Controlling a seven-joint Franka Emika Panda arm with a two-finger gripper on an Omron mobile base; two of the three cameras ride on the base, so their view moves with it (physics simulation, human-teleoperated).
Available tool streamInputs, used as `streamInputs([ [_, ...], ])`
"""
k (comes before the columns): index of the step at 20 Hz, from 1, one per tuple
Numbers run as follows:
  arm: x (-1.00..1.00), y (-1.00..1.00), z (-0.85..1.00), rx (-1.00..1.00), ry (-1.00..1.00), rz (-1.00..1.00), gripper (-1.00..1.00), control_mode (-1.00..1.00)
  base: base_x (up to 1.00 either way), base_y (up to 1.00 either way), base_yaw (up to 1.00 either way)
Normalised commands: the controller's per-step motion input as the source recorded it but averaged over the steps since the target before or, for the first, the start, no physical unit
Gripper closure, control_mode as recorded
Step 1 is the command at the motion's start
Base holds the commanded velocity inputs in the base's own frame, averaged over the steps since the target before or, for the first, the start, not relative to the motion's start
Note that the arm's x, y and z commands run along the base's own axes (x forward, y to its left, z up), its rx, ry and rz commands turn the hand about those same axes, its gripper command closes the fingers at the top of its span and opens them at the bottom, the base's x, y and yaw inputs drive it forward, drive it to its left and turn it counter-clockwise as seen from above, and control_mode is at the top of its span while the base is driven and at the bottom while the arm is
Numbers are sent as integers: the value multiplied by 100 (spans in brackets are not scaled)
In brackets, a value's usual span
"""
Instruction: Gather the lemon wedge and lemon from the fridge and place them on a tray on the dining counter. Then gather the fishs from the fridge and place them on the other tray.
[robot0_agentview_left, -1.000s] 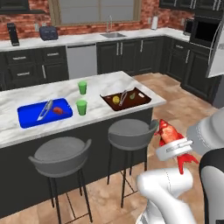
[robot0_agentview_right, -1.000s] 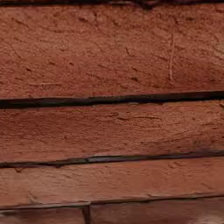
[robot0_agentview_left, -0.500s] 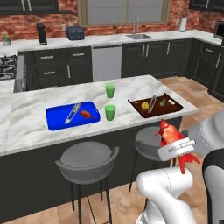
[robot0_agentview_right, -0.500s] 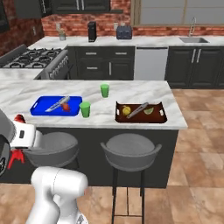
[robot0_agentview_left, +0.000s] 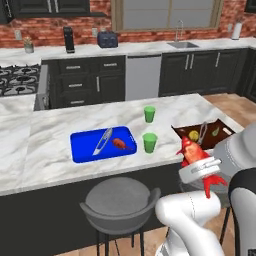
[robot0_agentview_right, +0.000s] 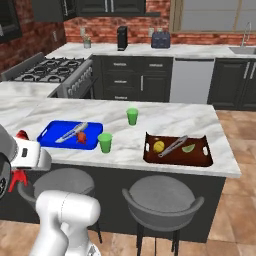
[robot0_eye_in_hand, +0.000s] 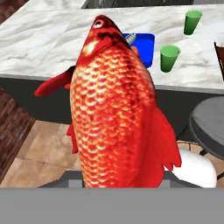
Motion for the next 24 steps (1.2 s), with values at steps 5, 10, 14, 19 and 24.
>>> streamInputs([
  [5,0,0,0,0,0,0,100,100,94,15,13],
  [10,60,23,0,0,5,1,100,-100,39,7,3],
  [14,100,67,0,-3,14,0,100,-100,0,0,0],
  [19,100,70,0,-4,10,-7,100,-100,0,0,0],
  [24,98,66,-3,-5,8,-10,100,-100,0,0,0],
])
